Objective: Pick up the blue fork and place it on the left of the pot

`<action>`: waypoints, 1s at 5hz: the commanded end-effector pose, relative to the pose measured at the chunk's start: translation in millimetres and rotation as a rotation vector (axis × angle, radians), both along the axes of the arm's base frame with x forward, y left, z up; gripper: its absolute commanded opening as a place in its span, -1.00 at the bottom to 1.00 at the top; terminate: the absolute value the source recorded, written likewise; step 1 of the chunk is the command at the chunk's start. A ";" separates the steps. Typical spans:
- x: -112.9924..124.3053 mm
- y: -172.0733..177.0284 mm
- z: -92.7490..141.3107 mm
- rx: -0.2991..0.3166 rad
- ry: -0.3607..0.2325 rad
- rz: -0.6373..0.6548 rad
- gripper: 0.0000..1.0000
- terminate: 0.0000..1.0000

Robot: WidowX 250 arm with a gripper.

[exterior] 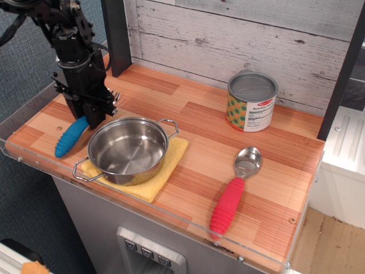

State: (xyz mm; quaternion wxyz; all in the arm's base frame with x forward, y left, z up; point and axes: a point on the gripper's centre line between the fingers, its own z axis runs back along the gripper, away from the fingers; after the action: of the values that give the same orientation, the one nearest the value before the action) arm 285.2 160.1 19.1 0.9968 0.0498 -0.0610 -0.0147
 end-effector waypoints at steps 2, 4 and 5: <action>-3.2 11.0 14.1 0.010 -0.030 0.008 1.00 -1.00; -3.1 8.7 25.1 0.019 -0.049 0.006 1.00 -1.00; -0.2 6.0 38.5 0.011 -0.083 0.037 1.00 -1.00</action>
State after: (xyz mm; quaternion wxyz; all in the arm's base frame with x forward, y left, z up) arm 281.8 158.7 36.8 0.9965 0.0390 -0.0730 0.0102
